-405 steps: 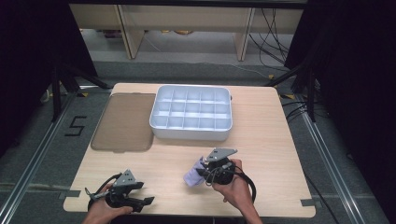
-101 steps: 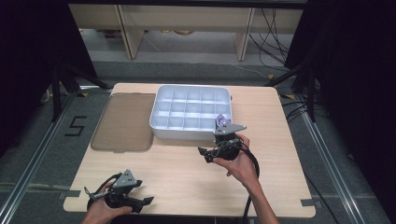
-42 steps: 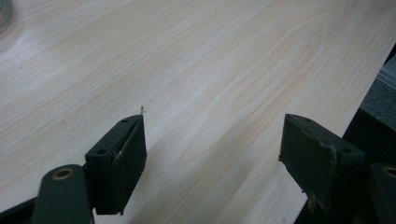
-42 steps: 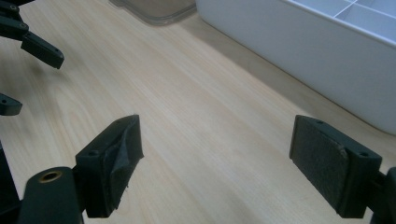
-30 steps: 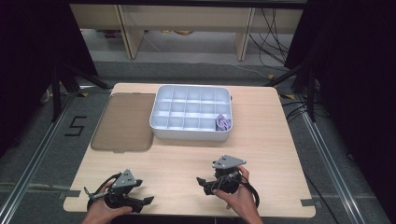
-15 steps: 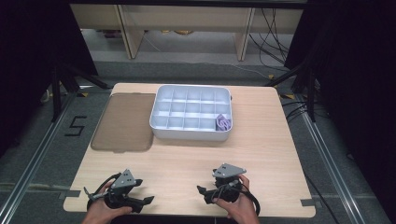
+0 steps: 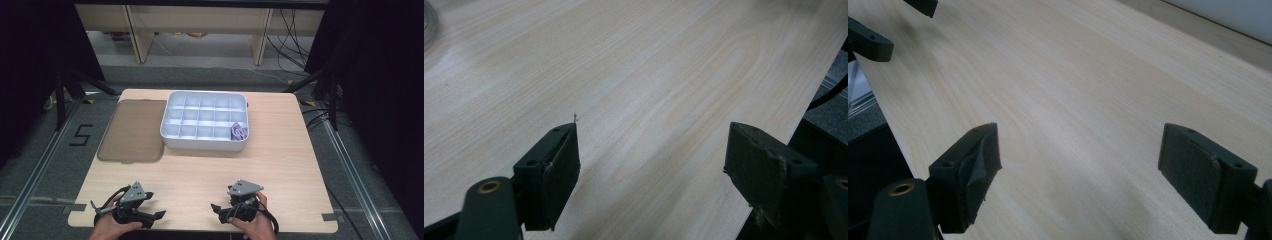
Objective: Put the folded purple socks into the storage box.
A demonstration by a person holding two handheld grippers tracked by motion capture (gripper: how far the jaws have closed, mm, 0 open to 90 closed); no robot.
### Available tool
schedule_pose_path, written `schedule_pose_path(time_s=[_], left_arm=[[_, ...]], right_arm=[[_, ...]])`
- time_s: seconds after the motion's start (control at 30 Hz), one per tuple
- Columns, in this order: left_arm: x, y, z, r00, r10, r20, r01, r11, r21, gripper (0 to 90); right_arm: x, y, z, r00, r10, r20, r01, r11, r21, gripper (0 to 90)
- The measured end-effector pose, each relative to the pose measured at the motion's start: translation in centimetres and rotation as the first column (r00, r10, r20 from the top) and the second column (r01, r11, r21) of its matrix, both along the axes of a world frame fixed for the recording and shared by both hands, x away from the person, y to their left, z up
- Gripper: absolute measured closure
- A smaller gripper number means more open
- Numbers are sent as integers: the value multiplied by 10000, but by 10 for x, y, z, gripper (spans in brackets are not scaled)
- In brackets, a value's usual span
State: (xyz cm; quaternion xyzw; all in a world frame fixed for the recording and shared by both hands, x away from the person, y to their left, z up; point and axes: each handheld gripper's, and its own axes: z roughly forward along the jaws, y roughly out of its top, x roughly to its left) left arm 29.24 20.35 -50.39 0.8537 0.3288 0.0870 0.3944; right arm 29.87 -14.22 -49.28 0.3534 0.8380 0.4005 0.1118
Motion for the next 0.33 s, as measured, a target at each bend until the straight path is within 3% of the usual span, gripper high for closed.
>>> schedule_pose_path(time_s=[0.1,0.17,0.23,0.27,0.33], left_arm=[[0,1,0,10000,0,77,-1,9999,120,212],[-1,0,0,9997,228,-131,-230,9996,-143,212],[0,0,-1,9995,294,-64,-296,9991,-295,212],[1,1,-1,9996,284,-84,-285,9996,-89,211],[1,2,-1,9993,363,-24,-363,9993,-112,211]], right_arm=[[0,0,-1,9999,39,117,-40,10000,27,177],[0,-1,-1,9999,108,58,-108,9999,38,177],[0,-2,-1,10000,86,37,-85,10000,-31,177],[-1,-2,-1,10000,66,43,-66,10000,-48,177],[-1,-3,-1,10000,-5,-13,5,10000,-18,178]])
